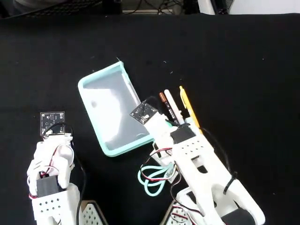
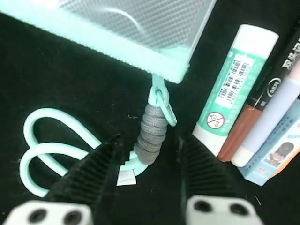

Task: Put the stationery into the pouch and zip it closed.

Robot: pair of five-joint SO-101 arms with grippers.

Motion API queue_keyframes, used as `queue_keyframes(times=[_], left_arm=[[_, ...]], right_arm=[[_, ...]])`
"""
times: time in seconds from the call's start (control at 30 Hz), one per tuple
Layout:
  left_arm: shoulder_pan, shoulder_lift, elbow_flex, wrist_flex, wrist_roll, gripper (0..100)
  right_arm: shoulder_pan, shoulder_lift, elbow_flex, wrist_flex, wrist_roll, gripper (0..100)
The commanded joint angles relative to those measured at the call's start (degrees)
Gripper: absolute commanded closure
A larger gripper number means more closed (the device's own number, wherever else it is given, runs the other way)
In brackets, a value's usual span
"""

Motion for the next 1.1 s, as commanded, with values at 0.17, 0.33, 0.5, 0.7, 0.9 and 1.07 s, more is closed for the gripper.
queue_keyframes(times=[0.17, 0.33, 0.5, 0.7, 0.9, 1.07], left_arm=[[-0.22, 0.0, 0.84, -0.79, 0.53, 96], [-0.22, 0.0, 0.84, -0.79, 0.53, 96], [-0.22, 0.0, 0.84, -0.79, 0.53, 96], [-0.22, 0.0, 0.84, -0.79, 0.53, 96], [-0.22, 0.0, 0.84, -0.79, 0.53, 96], [-0.22, 0.0, 0.84, -0.79, 0.53, 96]], right_arm=[[0.44, -0.04, -2.95, -4.31, -4.31, 78.9], [0.44, 8.92, -4.53, -11.08, -6.95, 79.1], [0.62, 21.67, -11.3, -11.69, -7.03, 84.2], [0.35, 30.81, -20.7, -11.78, -7.03, 80.3], [0.18, 32.13, -28.26, -11.78, -7.03, 80.1], [-3.43, 32.13, -30.55, -11.78, -7.03, 80.0]])
